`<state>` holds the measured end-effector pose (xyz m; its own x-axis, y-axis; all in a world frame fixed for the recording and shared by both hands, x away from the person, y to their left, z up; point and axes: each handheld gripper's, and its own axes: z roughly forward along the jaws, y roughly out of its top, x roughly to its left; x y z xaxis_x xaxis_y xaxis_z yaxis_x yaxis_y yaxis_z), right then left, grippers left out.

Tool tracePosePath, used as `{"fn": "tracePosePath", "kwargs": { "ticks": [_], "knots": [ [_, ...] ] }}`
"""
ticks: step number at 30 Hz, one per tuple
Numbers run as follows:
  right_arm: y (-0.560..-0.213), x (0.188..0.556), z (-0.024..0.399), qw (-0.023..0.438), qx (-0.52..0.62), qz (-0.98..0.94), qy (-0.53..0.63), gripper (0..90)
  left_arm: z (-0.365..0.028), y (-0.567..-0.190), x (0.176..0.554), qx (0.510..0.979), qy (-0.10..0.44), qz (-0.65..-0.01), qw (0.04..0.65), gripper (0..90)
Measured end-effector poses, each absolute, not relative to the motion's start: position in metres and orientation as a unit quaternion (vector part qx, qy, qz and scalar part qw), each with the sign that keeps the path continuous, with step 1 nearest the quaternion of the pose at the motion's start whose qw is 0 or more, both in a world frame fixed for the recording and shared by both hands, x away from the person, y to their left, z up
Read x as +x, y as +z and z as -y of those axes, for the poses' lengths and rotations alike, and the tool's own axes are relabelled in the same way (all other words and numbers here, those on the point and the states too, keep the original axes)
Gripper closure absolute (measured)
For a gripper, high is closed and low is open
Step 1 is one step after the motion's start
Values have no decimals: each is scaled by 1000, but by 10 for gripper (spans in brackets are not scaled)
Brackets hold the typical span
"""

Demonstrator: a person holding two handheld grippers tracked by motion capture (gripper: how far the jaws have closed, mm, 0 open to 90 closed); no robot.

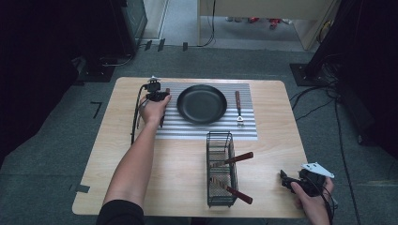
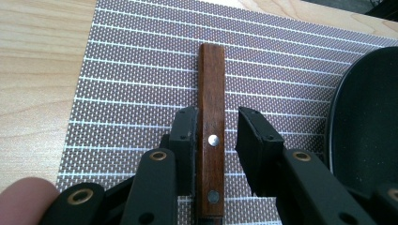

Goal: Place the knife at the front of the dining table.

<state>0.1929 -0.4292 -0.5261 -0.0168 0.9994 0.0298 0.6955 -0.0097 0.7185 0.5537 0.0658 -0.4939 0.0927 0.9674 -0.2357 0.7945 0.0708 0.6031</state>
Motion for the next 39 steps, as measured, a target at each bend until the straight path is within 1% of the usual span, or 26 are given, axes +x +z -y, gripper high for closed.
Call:
{"fn": "tracePosePath", "kwargs": {
  "ticks": [5,8,9,10,11,12,14,15,17,18,19,20,21,22,25,29,32,33,34,37,39],
  "knots": [
    [-526,193,429,264,650,-652,288,46,-67,-494,554,667,133,-663,314,689],
    [-526,193,429,264,650,-652,288,46,-69,-492,553,667,136,-661,316,669],
    [-526,193,429,264,649,-652,288,46,-71,-491,552,664,141,-661,319,591],
    [-526,193,429,264,649,-652,288,46,-73,-490,552,661,144,-660,327,591],
    [-526,193,429,264,650,-652,288,46,-75,-489,551,654,140,-659,344,554],
    [-526,193,429,264,649,-652,288,46,-76,-487,551,648,141,-656,360,508],
    [-526,193,429,264,650,-652,288,46,-78,-483,548,648,158,-651,364,402],
    [-526,193,429,264,649,-652,288,46,-80,-477,545,641,167,-649,374,367],
    [-526,193,429,264,649,-653,288,46,-80,-474,543,641,174,-648,373,312],
    [-526,193,429,264,649,-653,288,46,-80,-471,542,642,177,-649,368,312],
    [-526,193,429,265,648,-653,288,46,-82,-464,540,643,161,-651,369,276],
    [-526,193,429,265,648,-653,288,46,-82,-464,540,643,161,-651,369,252],
    [-526,193,429,265,649,-653,288,46,-83,-461,540,642,151,-651,376,252],
    [-526,193,429,265,648,-653,288,46,-84,-458,539,641,147,-652,378,186],
    [-526,193,429,265,648,-653,288,46,-86,-450,536,643,148,-648,380,161],
    [-526,193,429,265,648,-653,288,46,-87,-442,530,647,145,-642,385,50],
    [-526,193,429,265,648,-653,288,46,-87,-436,524,651,141,-635,390,24],
    [-526,193,429,265,648,-653,288,46,-87,-434,522,658,145,-633,382,2],
    [-526,193,429,265,648,-653,288,46,-87,-432,520,659,157,-635,372,0],
    [-526,193,429,265,648,-653,288,46,-92,-424,514,651,161,-632,388,0],
    [-526,193,429,265,648,-653,288,46,-95,-418,507,655,159,-622,399,0]
  ]
}}
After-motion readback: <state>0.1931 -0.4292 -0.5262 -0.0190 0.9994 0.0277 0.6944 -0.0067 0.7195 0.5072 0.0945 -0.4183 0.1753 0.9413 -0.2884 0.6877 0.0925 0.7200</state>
